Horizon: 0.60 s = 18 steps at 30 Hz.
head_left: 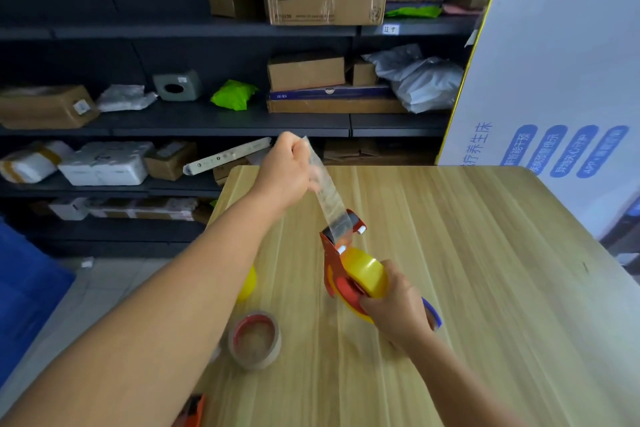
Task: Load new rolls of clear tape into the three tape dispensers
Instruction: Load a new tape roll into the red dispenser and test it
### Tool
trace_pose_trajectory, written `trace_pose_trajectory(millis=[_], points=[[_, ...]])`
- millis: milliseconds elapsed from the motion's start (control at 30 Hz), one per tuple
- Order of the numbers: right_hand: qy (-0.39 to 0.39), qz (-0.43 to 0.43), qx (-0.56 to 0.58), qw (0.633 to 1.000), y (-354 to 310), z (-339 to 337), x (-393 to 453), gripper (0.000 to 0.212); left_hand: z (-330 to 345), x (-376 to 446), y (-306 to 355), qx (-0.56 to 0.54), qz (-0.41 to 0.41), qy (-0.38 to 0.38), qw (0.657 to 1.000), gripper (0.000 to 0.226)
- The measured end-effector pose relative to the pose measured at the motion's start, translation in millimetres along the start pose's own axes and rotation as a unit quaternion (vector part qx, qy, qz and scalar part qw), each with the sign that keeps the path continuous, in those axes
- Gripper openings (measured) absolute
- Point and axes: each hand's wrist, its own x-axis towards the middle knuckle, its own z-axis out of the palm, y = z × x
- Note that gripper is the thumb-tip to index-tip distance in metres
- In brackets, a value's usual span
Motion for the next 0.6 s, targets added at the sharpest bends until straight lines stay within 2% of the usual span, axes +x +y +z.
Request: trace_pose_trajectory(millis=[67,167,267,367,433,600], points=[[0.000,-0.004,0.020,1.000,2.4,-2.5,-1.6,0.040,-3.6,0.0,-7.6,-0.052,-0.076,-0.012,0.996,0.033],[-0.002,-0.009,0.030,1.000,2.5,-5.7,-2.2,0.033,-5.2,-2.4,-19.7,-0.112,-0.196,-0.053,0.973,0.056],[-0.004,-0.020,0.036,0.999,3.2,-6.2,-4.1,0.035,-4.0,-6.3,-28.2,-0.161,-0.266,-0.111,0.944,0.070],[-0.015,-0.029,0.034,0.999,3.6,-5.0,-6.4,0.038,-1.4,-9.0,-32.1,-0.211,-0.292,-0.180,0.915,0.091],[-0.024,-0.030,0.031,0.999,4.4,-3.8,-7.2,0.038,0.1,-10.0,-31.7,-0.209,-0.292,-0.207,0.910,0.103],[-0.030,-0.022,0.033,0.999,7.8,-2.7,-10.9,0.043,1.3,-14.9,-28.1,-0.201,-0.281,-0.233,0.909,0.109]])
